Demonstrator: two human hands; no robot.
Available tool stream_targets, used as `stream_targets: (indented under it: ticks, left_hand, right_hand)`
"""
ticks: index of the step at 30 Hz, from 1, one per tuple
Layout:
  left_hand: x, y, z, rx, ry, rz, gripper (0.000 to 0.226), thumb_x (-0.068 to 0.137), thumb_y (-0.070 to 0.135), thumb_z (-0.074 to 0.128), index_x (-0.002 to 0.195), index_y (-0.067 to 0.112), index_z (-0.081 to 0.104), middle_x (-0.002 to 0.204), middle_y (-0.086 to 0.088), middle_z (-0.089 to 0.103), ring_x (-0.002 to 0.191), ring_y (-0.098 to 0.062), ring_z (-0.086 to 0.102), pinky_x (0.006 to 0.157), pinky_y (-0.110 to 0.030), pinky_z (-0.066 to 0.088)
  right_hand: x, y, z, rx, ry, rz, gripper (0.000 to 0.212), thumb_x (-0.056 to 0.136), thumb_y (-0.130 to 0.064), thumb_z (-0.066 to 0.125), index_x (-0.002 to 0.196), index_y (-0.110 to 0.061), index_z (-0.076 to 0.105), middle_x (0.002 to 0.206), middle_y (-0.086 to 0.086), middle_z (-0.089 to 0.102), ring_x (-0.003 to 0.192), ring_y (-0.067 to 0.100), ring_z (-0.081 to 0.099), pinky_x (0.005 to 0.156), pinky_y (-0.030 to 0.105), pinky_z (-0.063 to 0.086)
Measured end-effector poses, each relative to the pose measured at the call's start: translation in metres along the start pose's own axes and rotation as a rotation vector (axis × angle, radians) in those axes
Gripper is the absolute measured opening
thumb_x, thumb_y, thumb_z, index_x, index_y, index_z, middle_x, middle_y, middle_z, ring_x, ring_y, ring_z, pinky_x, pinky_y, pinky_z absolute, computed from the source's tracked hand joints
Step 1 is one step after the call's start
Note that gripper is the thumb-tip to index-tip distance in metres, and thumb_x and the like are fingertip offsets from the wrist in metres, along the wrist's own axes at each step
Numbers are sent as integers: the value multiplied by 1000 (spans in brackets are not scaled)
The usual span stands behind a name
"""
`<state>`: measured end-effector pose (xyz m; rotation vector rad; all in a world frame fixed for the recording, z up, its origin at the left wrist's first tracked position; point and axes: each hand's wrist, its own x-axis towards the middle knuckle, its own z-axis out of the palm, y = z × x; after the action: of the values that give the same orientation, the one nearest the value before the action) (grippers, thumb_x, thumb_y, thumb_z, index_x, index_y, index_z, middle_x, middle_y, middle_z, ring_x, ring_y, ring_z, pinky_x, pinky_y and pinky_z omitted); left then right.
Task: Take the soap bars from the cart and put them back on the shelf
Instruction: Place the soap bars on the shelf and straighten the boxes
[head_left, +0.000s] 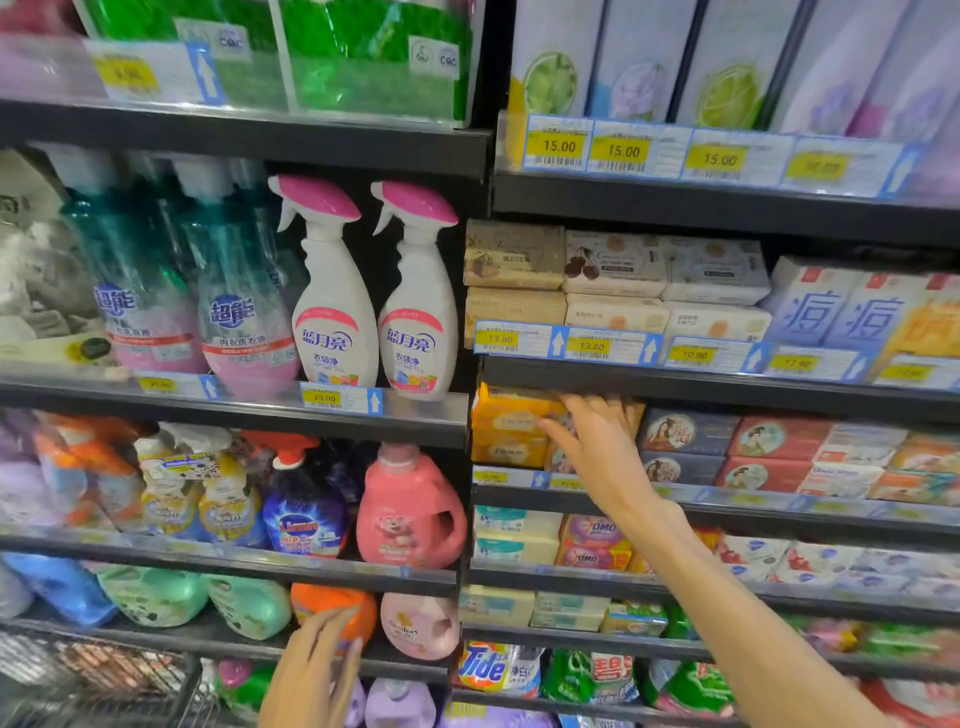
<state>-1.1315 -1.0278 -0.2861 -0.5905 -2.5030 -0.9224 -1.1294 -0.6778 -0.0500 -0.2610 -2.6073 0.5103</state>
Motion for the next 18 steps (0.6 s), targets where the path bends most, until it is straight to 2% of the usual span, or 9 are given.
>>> stream_targets:
  ticks: [3,6,9,12,18]
  left_hand:
    - [-1,-11,8,36,-47,29,58,100,60,32,120,23,72,119,5,65,92,-14,68,77,-28,53]
    - [3,-15,13,60,-84,81,57,100,60,34,123,23,70,125,5,65,102,-17,68,83,-29,49]
    - [12,-6,12,33,-121,116,52,99,56,39,128,24,68,132,7,62,112,-13,62,89,-29,46]
    - [26,7,12,-1,-122,150,47,95,47,49,130,21,66,134,6,60,118,-12,59,97,-29,44]
    - [45,24,12,-12,-127,181,49,101,54,37,134,25,60,135,8,57,120,-14,59,95,-30,47]
  right_hand:
    - [4,-4,0,-6,-47,35,38,100,-41,54,130,-18,58,132,5,59,130,22,44,96,26,33]
    - [6,-6,-2,-47,-85,55,36,101,-41,51,129,-18,57,133,8,57,132,26,43,103,38,42]
    - [11,-9,-7,-110,-146,71,35,102,-41,49,125,-16,58,130,11,58,128,31,48,102,46,46]
    - [17,-12,-11,-158,-201,83,36,103,-40,48,122,-12,59,125,14,60,120,33,52,98,45,48]
    - [19,-18,-17,-136,-239,98,38,103,-38,49,124,-9,61,124,16,62,120,34,54,100,41,45]
